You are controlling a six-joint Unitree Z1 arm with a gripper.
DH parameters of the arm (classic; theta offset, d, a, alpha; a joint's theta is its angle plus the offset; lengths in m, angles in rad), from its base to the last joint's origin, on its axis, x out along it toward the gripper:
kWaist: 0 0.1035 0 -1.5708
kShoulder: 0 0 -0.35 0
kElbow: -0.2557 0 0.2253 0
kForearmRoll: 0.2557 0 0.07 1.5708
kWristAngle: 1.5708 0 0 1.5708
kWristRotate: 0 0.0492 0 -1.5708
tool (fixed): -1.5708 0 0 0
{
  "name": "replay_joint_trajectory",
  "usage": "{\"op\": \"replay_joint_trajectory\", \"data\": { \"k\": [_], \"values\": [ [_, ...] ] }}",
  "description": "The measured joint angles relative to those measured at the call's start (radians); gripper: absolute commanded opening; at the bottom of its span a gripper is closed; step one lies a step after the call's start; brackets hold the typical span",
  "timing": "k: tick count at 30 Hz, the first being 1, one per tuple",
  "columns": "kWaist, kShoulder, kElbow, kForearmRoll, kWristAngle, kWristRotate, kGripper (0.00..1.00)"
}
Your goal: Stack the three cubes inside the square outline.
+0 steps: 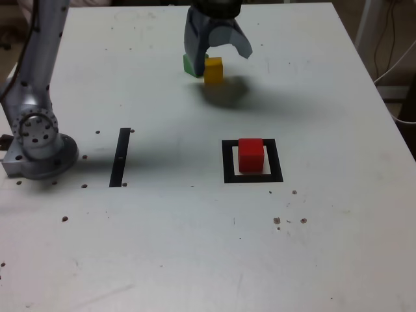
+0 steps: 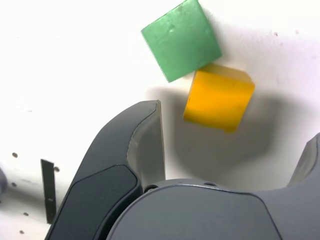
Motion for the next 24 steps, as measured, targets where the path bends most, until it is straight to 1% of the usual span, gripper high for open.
{"op": "replay_joint_trajectory", "data": {
  "k": [7, 10, 14, 18, 24],
  "values": [
    [0.008, 0.020, 0.000, -0.034, -0.018, 0.039, 0.95],
    [0.017, 0.043, -0.002, -0.036, -0.019, 0.047, 0.94],
    [0.020, 0.050, -0.005, -0.038, -0.019, 0.052, 0.91],
    [0.021, 0.057, -0.005, -0.049, -0.020, 0.062, 0.87],
    [0.024, 0.081, -0.003, -0.059, -0.045, 0.093, 0.79]
  ]
}}
